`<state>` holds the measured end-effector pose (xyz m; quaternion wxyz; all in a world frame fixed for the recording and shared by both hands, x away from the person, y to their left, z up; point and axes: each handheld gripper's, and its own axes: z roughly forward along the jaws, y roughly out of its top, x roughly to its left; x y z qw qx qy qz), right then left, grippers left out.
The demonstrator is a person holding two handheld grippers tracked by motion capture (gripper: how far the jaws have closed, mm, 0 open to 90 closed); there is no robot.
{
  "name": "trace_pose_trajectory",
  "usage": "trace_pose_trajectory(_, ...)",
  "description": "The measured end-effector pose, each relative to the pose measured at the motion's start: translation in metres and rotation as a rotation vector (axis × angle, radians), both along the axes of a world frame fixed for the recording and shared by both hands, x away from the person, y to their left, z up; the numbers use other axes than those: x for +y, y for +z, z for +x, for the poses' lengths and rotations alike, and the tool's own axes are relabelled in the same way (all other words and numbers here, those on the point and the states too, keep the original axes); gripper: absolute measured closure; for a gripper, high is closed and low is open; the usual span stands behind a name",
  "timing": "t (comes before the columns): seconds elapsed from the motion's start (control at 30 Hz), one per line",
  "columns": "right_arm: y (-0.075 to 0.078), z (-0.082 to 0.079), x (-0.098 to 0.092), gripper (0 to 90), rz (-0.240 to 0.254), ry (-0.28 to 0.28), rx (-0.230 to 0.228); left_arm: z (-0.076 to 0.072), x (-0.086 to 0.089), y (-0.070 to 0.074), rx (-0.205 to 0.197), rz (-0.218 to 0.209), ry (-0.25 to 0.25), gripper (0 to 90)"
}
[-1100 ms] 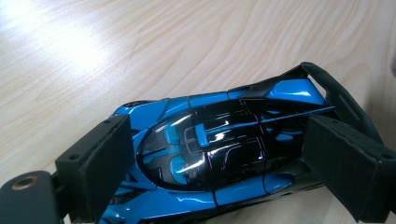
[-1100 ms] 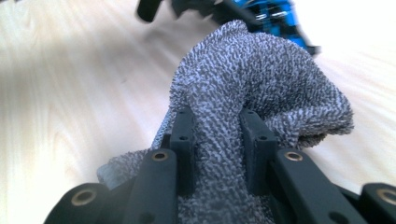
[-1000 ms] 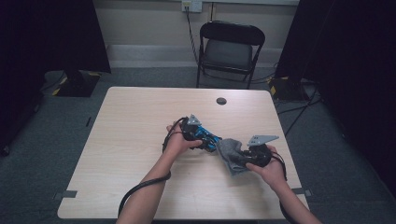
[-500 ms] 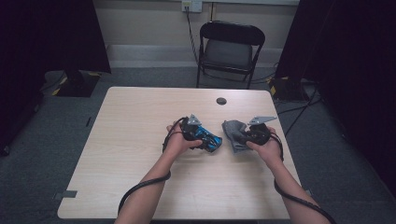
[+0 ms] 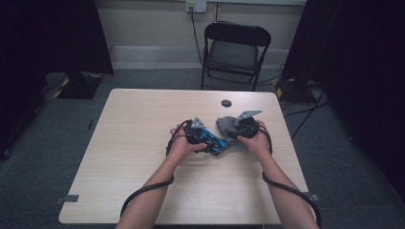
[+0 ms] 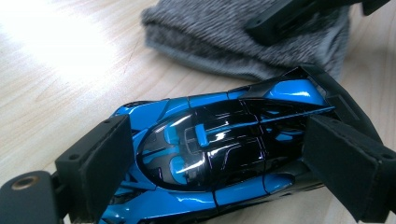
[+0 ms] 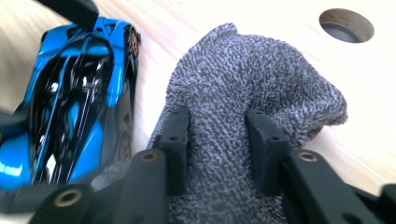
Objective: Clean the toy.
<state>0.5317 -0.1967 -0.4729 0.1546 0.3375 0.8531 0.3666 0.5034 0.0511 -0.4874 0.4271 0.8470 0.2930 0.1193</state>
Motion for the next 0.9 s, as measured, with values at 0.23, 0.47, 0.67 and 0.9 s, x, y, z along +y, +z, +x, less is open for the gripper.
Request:
trace_pose_trajectory(0.23, 0.003, -0.001, 0.007, 52.1, 0.044, -0.081, 0.002, -0.002, -0.001, 0.000, -0.005, 0.001, 0.001, 10.0)
trace_pose_trajectory(0.47, 0.006, -0.009, 0.002, 49.6, 0.092, -0.177, 0.012, -0.002, -0.002, 0.000, -0.002, 0.003, 0.003, 9.9)
trace_pose_trajectory(0.67, -0.003, -0.004, 0.009, 52.4, 0.048, -0.229, 0.046, -0.002, -0.002, 0.001, -0.002, 0.006, 0.004, 9.9)
trace_pose_trajectory(0.9, -0.007, 0.008, 0.027, 70.8, 0.011, -0.148, 0.044, -0.001, -0.003, 0.000, 0.001, -0.001, 0.000, 9.8)
